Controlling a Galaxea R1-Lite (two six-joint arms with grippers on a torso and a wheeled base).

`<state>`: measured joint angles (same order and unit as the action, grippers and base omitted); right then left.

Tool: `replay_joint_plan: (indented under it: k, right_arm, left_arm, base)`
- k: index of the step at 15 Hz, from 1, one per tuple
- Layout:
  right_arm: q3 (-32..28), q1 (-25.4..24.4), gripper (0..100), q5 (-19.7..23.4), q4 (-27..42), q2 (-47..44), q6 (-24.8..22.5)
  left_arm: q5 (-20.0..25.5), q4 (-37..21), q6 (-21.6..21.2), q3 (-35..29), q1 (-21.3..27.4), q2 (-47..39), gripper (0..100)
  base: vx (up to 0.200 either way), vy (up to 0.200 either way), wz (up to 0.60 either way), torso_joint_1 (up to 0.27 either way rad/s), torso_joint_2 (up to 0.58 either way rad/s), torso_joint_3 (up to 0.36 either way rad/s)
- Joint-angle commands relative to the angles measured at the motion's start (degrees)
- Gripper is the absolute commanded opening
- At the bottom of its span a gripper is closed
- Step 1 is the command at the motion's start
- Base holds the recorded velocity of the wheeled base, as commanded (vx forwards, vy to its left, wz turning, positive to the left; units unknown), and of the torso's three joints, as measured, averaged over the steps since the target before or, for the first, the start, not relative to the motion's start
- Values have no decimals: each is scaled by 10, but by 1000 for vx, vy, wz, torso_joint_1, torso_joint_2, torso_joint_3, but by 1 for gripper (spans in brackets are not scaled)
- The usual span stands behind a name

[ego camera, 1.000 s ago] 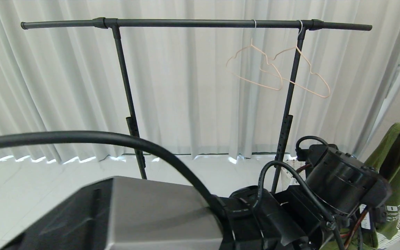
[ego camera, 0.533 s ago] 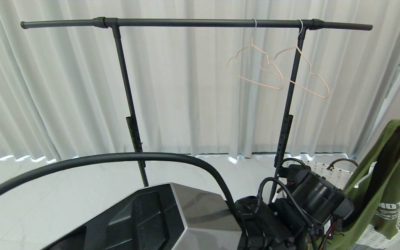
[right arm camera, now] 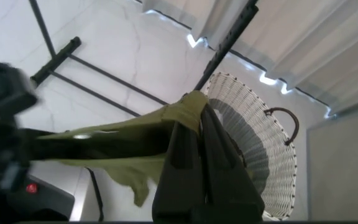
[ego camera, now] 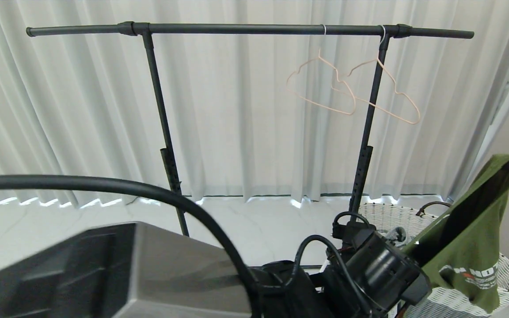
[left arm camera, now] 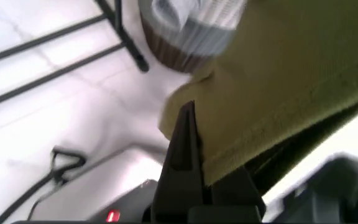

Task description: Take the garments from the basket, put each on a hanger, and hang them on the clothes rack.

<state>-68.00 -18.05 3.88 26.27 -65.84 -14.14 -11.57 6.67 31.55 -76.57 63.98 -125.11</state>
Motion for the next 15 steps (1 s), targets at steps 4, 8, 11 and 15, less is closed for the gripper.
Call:
replay_joint_plan:
  k: [4,8,11,15]
  right_arm:
    - [1,-51,0,-1,1,-1,-1]
    - [2,-77,0,3,3,-7,-1]
    - [13,-110,0,8,4,5,0]
    - [-13,-189,0,4,3,16,1]
  left_arm:
    - [3,5,7,215,23,305,0]
    - [-4,-88,-25,238,24,404,0]
    - [-106,-182,-92,174,-21,454,0]
    - [-196,-214,-201,13,-60,448,0]
  base:
    - [0,0,0,0,0,0]
    - [0,0,0,0,0,0]
    - [0,0,0,0,0,0]
    - [0,0,0,0,0,0]
